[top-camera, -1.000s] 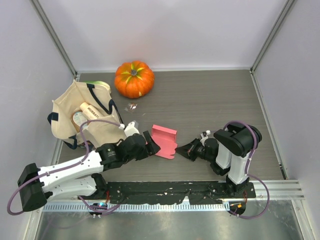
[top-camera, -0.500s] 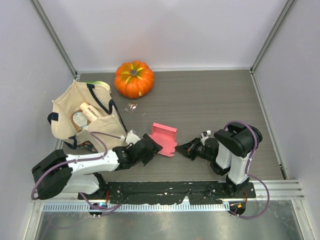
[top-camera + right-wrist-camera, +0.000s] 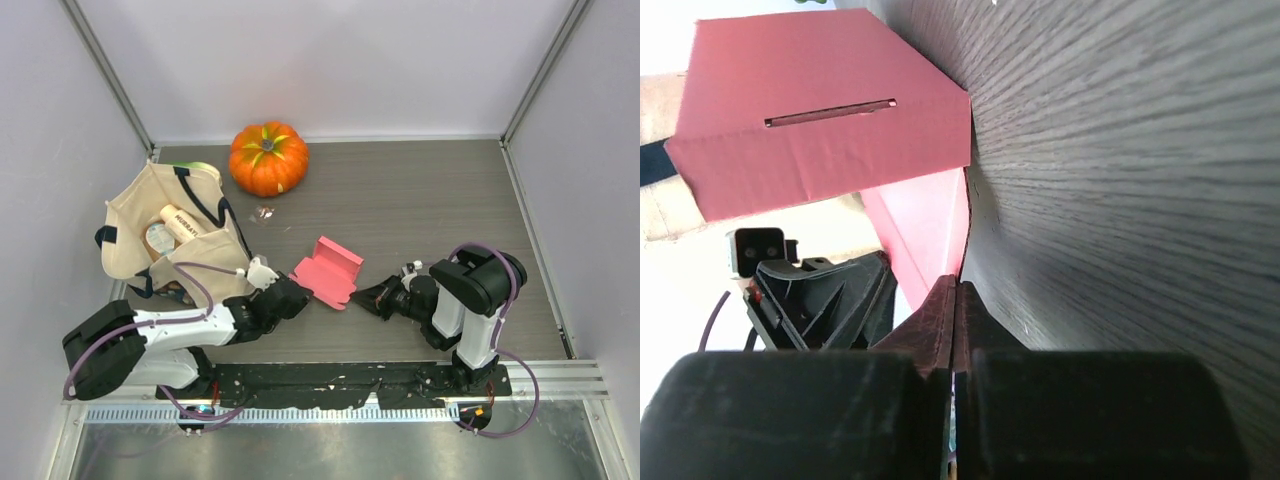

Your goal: Fold the paper box

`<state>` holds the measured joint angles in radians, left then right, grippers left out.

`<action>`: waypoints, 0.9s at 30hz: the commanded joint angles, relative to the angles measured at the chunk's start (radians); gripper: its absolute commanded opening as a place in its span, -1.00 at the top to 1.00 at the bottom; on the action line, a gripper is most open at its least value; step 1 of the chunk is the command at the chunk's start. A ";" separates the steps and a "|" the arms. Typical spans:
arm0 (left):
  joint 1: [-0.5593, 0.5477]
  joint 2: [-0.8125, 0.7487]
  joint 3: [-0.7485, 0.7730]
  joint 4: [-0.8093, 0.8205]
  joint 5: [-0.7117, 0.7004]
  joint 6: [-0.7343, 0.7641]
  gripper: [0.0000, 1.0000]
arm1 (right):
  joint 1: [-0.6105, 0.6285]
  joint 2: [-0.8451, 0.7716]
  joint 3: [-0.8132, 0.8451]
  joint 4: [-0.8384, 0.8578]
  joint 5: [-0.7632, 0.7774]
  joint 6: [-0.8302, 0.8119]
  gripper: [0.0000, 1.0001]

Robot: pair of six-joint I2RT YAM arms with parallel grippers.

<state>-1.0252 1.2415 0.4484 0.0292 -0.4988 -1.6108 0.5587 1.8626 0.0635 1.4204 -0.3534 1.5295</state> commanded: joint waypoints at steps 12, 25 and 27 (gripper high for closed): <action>0.008 -0.059 0.372 -0.528 -0.133 0.613 1.00 | -0.006 -0.556 0.001 -0.618 -0.066 -0.398 -0.25; 0.016 -0.217 0.243 -0.368 0.081 0.617 0.27 | 0.203 -0.924 0.490 -1.609 0.423 -1.120 -0.67; 0.017 -0.246 0.219 -0.350 0.100 0.632 0.18 | 0.280 -0.848 0.565 -1.637 0.531 -1.198 -0.71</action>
<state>-1.0138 1.0447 0.7044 -0.3977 -0.4492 -1.0077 0.6975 0.9394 0.4759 -0.0673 -0.0917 0.5980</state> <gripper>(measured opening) 0.372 0.838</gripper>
